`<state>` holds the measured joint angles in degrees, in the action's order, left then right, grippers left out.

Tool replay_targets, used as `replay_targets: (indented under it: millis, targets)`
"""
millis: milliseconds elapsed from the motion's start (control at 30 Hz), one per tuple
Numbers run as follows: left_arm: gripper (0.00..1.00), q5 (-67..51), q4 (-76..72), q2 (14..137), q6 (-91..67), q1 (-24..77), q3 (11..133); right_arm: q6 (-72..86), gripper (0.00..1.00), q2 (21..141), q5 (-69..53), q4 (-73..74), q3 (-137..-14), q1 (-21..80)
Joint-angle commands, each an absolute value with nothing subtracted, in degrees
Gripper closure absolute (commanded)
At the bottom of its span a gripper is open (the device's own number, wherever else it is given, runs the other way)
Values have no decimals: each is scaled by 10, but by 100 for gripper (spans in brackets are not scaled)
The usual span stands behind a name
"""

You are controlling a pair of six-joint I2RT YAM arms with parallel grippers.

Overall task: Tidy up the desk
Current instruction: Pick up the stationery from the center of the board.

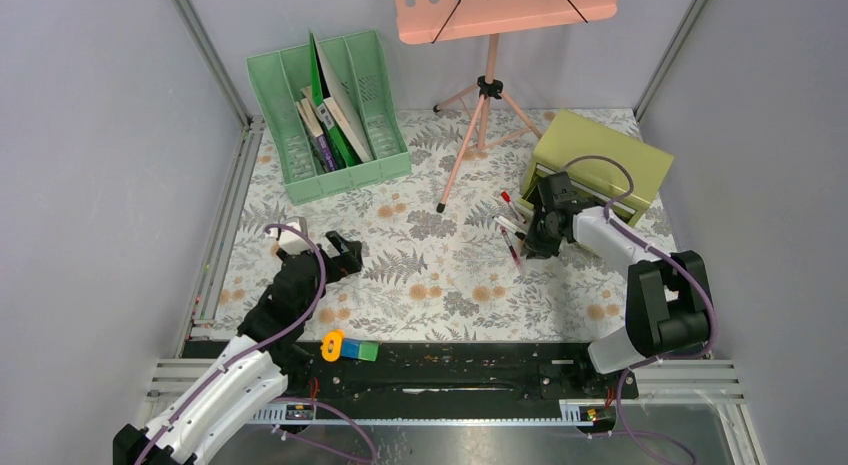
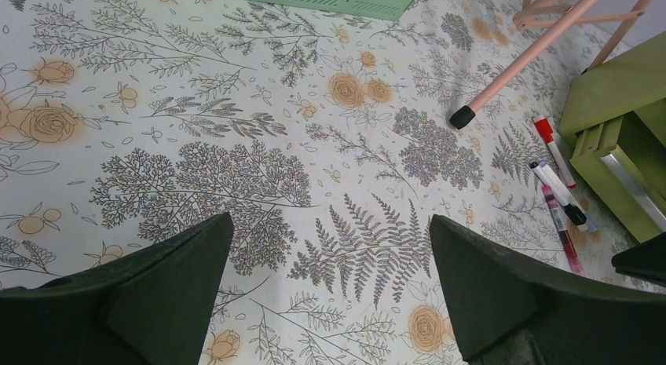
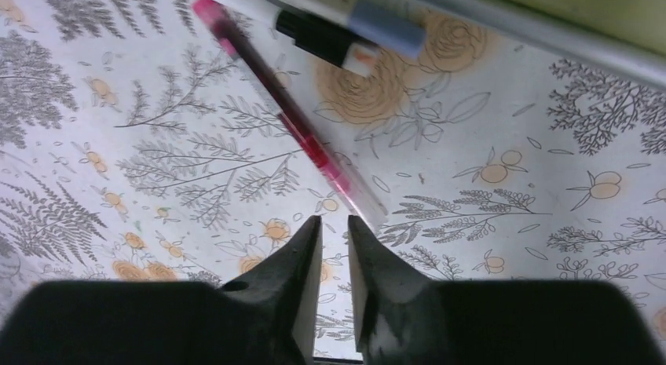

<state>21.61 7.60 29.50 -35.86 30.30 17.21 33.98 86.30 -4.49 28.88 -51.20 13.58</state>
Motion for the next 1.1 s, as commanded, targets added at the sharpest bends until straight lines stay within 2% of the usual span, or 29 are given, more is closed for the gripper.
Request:
replay_targets:
  millis: [0,67,200,433,733,1067]
  targets:
    - [1,207,44,293,-353,301,170,297,68,858,-3,341,-568,160]
    - [1,206,44,294,-353,301,170,289,58,877,8,352,-588,167]
    - [1,206,43,294,-353,301,170,280,47,919,22,369,-614,176]
    - [1,206,43,295,-352,301,170,273,46,993,19,392,-652,192]
    - [1,207,42,294,-353,301,169,256,62,1072,36,433,-705,216]
    - [1,208,43,293,-355,301,169,240,95,1103,53,450,-720,236]
